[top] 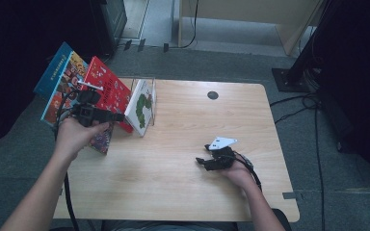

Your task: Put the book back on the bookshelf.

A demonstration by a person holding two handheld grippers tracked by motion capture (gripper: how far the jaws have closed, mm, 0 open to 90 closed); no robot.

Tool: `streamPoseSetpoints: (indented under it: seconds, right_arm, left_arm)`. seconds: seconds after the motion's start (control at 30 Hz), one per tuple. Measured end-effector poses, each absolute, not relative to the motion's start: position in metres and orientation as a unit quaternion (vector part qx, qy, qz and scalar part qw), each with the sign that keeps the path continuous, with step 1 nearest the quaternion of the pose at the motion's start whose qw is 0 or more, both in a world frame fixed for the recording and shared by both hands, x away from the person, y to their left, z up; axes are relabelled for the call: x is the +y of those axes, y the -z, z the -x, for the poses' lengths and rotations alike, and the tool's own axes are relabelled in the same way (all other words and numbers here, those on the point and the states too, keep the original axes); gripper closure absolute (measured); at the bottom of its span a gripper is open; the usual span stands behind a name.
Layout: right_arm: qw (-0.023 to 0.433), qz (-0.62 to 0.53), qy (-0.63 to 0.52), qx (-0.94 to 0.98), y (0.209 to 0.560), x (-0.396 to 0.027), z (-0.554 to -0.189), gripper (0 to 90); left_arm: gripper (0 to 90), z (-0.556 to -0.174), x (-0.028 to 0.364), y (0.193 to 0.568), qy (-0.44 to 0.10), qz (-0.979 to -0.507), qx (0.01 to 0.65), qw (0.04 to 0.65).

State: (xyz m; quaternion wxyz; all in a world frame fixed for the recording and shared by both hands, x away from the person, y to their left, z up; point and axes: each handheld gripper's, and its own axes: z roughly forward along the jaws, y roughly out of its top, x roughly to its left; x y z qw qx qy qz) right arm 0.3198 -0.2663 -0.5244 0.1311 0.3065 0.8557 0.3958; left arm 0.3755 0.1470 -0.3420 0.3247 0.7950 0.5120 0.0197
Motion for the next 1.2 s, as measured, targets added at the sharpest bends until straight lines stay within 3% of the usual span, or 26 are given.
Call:
streamPoseSetpoints:
  seconds: [0.7, 1.2]
  right_arm:
    - [0.129, -0.306, -0.395, 0.857, 0.524, -0.266, -0.320, 32.0]
    - [0.130, -0.304, -0.395, 0.857, 0.524, -0.266, -0.320, 31.5]
  left_arm:
    - [38.8, -0.355, 0.110, 0.447, 0.042, -0.812, 0.488, 0.317]
    - [38.2, -0.343, 0.101, 0.486, 0.023, -0.824, 0.478, 0.303]
